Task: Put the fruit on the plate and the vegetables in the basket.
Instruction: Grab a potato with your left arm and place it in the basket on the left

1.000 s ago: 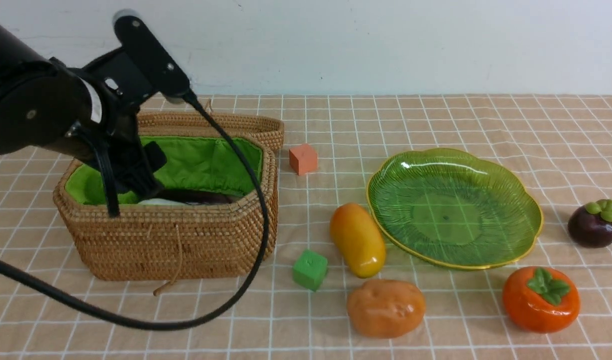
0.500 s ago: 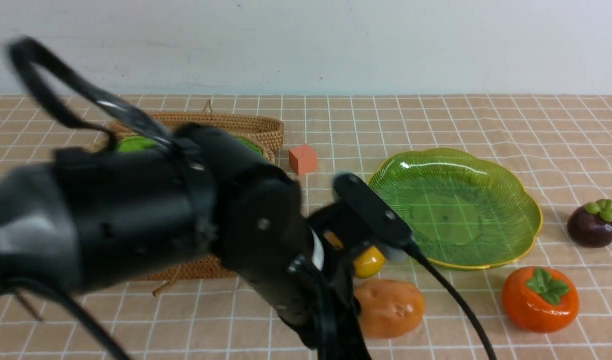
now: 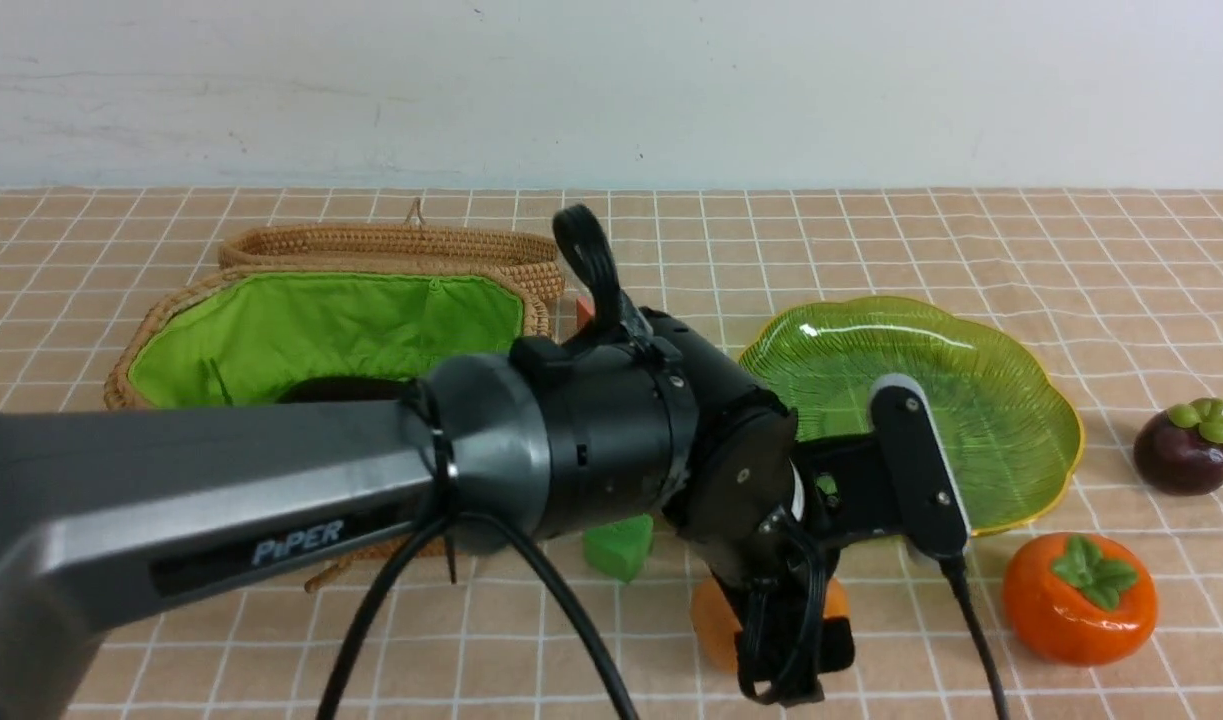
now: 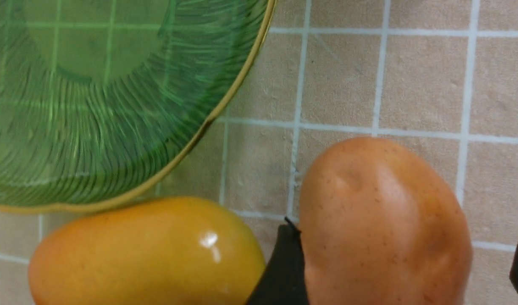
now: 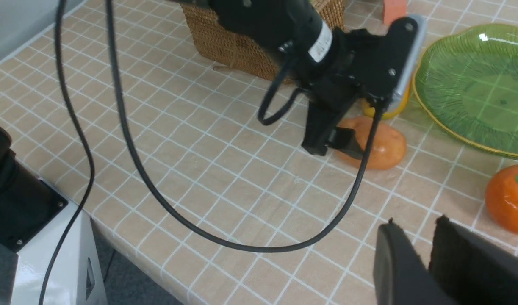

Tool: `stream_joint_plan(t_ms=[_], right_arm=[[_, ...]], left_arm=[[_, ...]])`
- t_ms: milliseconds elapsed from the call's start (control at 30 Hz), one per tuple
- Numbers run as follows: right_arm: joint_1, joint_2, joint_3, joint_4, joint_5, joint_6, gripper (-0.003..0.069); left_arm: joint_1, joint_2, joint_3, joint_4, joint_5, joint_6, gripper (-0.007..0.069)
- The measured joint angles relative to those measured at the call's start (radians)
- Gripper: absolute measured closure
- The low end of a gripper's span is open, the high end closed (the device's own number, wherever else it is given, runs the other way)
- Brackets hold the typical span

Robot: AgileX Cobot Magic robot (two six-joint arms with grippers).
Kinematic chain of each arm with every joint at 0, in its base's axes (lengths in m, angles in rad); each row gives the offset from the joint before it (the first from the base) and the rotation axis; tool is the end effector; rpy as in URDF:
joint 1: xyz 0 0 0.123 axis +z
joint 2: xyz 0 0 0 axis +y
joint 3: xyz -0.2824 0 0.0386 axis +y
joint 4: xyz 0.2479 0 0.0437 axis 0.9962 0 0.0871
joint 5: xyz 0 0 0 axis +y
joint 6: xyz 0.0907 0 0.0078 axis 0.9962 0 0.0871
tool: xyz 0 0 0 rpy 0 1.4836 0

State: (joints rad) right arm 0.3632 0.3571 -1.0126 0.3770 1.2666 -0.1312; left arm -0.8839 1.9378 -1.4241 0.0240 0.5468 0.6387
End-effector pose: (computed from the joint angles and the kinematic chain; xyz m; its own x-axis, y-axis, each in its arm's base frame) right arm -0.0175 0.0276 0.4025 -0.4420 -0.1812 -0.8785 -0.6262 0.7635 0.1576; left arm 0.2709 -0.3286 0.2137 0.0564 0.8970 -0.4385 0.9287 0.1140 0.3528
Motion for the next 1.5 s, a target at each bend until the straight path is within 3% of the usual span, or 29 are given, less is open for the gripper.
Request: stream_joint_plan(t_ms=[100, 267, 800, 1167, 1333, 1433, 1500], right_arm=[[0.000, 0.000, 0.000, 0.000, 0.000, 0.000, 0.0519], [0.000, 0.000, 0.000, 0.000, 0.000, 0.000, 0.0518], [0.000, 0.000, 0.000, -0.005, 0.000, 0.000, 0.0508], [0.000, 0.000, 0.000, -0.031, -0.001, 0.000, 0.0508], [0.000, 0.000, 0.000, -0.095, -0.095, 0.014, 0.0508], [0.000, 0.000, 0.000, -0.105, -0.144, 0.022, 0.0508], [0.000, 0.000, 0.000, -0.106, -0.181, 0.023, 0.0508]], left_arm=[[0.000, 0.046, -0.001, 0.001, -0.027, 0.083, 0.0020], [-0.004, 0.092, -0.014, 0.040, -0.064, 0.127, 0.0061], [-0.008, 0.100, -0.025, 0.068, -0.042, 0.121, 0.0072], [-0.005, -0.031, -0.001, 0.004, 0.049, 0.121, 0.0075], [0.002, -0.201, -0.001, 0.036, 0.061, 0.050, 0.0075], [0.036, -0.279, -0.001, 0.113, 0.090, -0.020, 0.0075], [0.110, -0.345, -0.001, 0.218, 0.130, -0.112, 0.0075]])
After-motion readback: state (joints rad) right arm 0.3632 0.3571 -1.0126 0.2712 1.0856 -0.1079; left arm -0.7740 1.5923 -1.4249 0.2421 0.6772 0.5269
